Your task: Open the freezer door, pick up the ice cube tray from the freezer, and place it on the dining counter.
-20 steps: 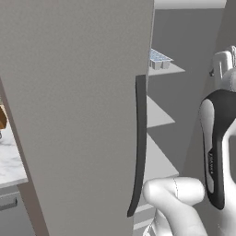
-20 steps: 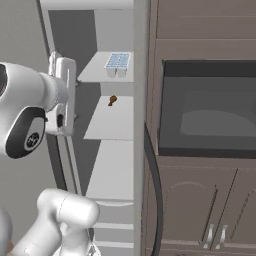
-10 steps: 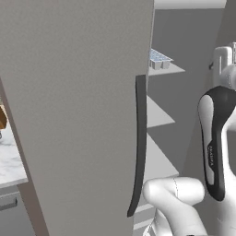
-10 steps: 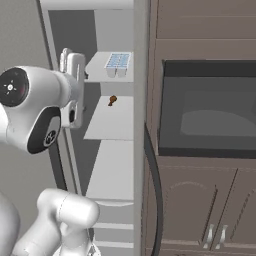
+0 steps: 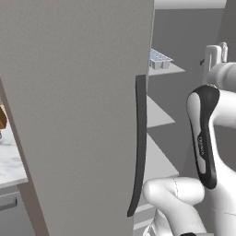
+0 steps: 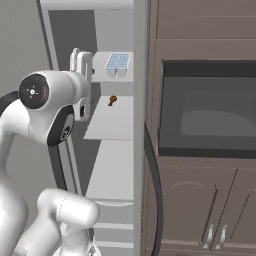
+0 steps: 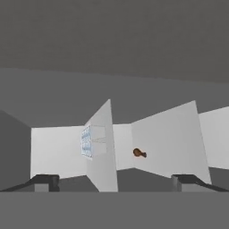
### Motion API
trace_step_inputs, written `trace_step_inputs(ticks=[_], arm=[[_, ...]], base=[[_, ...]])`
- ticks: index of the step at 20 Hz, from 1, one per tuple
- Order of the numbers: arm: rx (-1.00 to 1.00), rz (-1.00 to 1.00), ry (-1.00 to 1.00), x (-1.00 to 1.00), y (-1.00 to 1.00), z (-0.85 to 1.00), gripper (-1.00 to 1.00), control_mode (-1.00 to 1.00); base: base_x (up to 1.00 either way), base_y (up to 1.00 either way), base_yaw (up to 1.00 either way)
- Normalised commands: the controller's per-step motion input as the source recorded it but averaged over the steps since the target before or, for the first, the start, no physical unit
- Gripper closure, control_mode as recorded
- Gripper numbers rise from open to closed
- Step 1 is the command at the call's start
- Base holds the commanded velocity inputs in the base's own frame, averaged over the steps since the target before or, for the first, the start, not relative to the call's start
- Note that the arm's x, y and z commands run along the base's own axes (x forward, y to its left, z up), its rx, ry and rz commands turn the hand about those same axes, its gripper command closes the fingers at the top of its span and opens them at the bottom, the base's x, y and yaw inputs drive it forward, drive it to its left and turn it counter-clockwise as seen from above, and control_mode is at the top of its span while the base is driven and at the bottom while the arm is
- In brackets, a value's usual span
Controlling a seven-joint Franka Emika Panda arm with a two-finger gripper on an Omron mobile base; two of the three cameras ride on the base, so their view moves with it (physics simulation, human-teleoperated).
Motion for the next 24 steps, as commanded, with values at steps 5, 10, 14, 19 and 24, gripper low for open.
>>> trace_step_inputs(ticks=[5, 10, 14, 19, 24], arm=[[0.06, 0.09, -0.01, 0.3, 0.0, 0.0, -1.0, -1.0], [0.07, 0.09, 0.0, 0.19, 0.0, 0.01, -1.0, -1.0], [0.05, 0.06, 0.0, 0.16, 0.0, 0.0, -1.0, -1.0], [0.01, 0.01, 0.0, 0.22, 0.0, 0.0, -1.0, -1.0], [0.0, 0.0, 0.0, 0.19, 0.0, 0.0, -1.0, -1.0]], base=[[0.0, 0.0, 0.0], [0.0, 0.0, 0.0], [0.0, 0.0, 0.0], [0.0, 0.0, 0.0], [0.0, 0.0, 0.0]])
